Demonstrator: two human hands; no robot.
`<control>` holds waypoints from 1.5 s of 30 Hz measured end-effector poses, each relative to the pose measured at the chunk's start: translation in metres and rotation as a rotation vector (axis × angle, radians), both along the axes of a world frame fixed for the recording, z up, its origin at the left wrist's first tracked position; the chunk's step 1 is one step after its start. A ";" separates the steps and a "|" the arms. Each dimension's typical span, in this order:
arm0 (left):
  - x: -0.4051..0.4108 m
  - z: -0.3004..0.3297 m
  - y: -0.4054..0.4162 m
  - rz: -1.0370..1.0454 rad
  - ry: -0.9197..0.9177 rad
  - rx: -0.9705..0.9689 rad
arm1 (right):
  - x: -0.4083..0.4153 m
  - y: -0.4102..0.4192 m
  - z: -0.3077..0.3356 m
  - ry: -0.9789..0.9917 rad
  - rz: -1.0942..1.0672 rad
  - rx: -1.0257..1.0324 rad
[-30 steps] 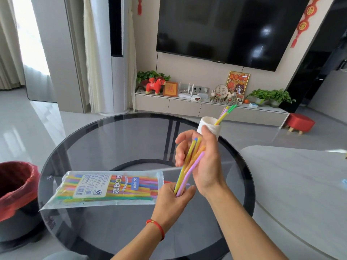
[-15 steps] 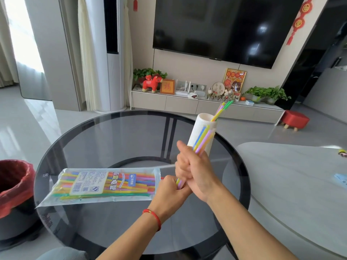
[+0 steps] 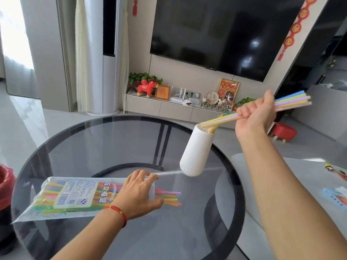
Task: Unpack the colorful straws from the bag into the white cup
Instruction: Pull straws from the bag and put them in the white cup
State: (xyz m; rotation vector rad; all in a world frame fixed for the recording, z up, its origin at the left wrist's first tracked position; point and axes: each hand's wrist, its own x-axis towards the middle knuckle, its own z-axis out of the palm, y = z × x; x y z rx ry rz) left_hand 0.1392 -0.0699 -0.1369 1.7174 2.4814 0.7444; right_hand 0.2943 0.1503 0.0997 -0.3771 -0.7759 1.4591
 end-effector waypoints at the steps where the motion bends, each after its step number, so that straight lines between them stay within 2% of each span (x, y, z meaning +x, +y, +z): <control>1: -0.001 -0.001 0.000 0.002 0.009 -0.018 | -0.006 0.003 0.001 -0.035 -0.025 0.009; 7: -0.005 -0.005 0.000 0.019 0.060 -0.100 | -0.031 0.023 -0.004 -0.279 -0.141 0.000; 14: -0.004 -0.006 -0.001 -0.003 0.114 -0.135 | -0.040 0.032 -0.030 -0.914 -0.320 0.123; 17: -0.004 -0.005 -0.002 -0.016 0.117 -0.169 | -0.040 0.036 -0.039 -1.053 -0.225 0.118; 20: -0.002 -0.006 -0.003 -0.018 0.134 -0.198 | -0.034 0.042 -0.046 -1.062 -0.031 0.207; 23: -0.001 -0.008 -0.005 -0.001 0.178 -0.247 | -0.027 0.046 -0.049 -0.987 -0.020 0.264; 26: -0.002 -0.009 -0.005 -0.014 0.173 -0.321 | -0.017 0.041 -0.054 -0.973 -0.118 0.442; 29: -0.004 -0.007 -0.006 -0.029 0.181 -0.365 | -0.008 0.038 -0.062 -1.222 -0.146 0.715; 31: -0.005 -0.004 -0.007 -0.039 0.183 -0.368 | -0.003 0.035 -0.067 -1.305 -0.159 0.788; 34: -0.004 0.002 -0.008 -0.048 0.175 -0.330 | 0.011 0.016 -0.076 -1.134 -0.387 0.825; 36: -0.004 0.004 -0.009 -0.048 0.192 -0.300 | 0.025 -0.006 -0.097 -1.070 -0.522 0.970; 37: -0.003 0.005 -0.009 -0.046 0.197 -0.274 | 0.030 -0.019 -0.113 -1.123 -0.504 1.112; 39: -0.003 0.007 -0.008 -0.047 0.194 -0.219 | 0.038 -0.042 -0.148 -1.367 -0.203 1.324; 41: -0.001 0.009 -0.009 -0.043 0.195 -0.188 | 0.038 -0.062 -0.183 -1.663 0.226 1.273; 42: 0.000 0.009 -0.010 -0.042 0.200 -0.173 | 0.037 -0.070 -0.200 -1.749 0.378 1.209; 43: 0.002 0.009 -0.011 -0.040 0.213 -0.165 | 0.034 -0.076 -0.216 -1.797 0.446 1.182; 45: 0.005 0.009 -0.013 -0.040 0.232 -0.153 | 0.027 -0.084 -0.238 -1.814 0.379 1.250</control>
